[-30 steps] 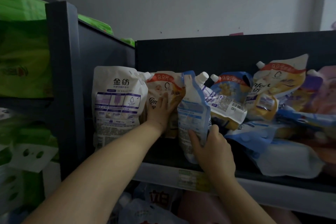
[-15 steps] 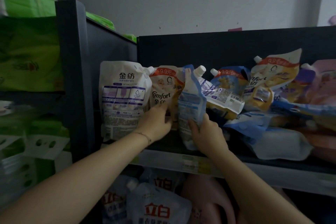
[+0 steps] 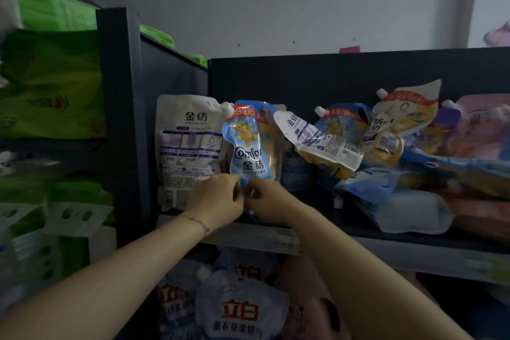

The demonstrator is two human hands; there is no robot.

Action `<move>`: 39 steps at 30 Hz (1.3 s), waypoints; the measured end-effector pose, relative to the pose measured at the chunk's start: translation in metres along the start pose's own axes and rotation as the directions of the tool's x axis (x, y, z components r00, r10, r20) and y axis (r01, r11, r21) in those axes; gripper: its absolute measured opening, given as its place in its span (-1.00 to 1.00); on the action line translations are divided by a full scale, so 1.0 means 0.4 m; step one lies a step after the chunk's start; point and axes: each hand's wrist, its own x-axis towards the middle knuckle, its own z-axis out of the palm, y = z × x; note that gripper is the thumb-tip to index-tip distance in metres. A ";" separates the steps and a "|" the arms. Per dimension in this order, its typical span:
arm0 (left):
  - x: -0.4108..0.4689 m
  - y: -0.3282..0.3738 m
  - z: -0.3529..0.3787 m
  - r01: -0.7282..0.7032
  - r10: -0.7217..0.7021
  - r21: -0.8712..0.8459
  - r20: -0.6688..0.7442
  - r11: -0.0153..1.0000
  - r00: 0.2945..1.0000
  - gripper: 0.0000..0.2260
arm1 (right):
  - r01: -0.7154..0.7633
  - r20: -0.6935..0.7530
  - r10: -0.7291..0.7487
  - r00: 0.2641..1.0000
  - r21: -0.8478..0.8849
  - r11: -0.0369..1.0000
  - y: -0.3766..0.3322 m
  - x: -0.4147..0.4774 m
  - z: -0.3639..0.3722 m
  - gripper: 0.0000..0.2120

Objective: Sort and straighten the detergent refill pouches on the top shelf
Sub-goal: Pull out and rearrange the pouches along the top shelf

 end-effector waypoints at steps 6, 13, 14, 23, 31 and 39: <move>0.043 0.084 0.023 -0.093 0.099 -0.238 0.014 0.967 0.995 -0.86 | -0.124 -0.378 0.005 0.926 -0.291 0.948 0.091 -0.060 -0.068 -0.81; 0.169 0.210 0.116 0.201 -0.131 -0.477 0.176 0.856 0.976 -0.72 | -0.224 -0.467 -0.031 0.884 -0.479 0.849 0.199 -0.119 -0.072 -0.78; 0.185 0.223 0.127 0.260 -0.179 -0.500 0.205 0.826 0.962 -0.64 | -0.210 -0.467 -0.036 0.883 -0.464 0.861 0.205 -0.122 -0.072 -0.77; 0.333 0.299 0.137 0.470 -0.420 -0.806 0.310 0.360 0.853 -0.48 | -0.140 -0.545 -0.099 0.833 -0.381 0.914 0.232 -0.125 -0.052 -0.83; 0.399 0.376 0.023 0.400 -0.564 -0.836 0.137 0.375 0.814 -0.52 | -0.122 -0.607 -0.117 0.786 -0.338 0.933 0.242 -0.121 -0.041 -0.85; 0.407 0.318 0.014 0.244 -0.549 -0.783 -0.145 0.572 0.823 -0.57 | -0.120 -0.597 -0.132 0.791 -0.363 0.924 0.252 -0.116 -0.039 -0.81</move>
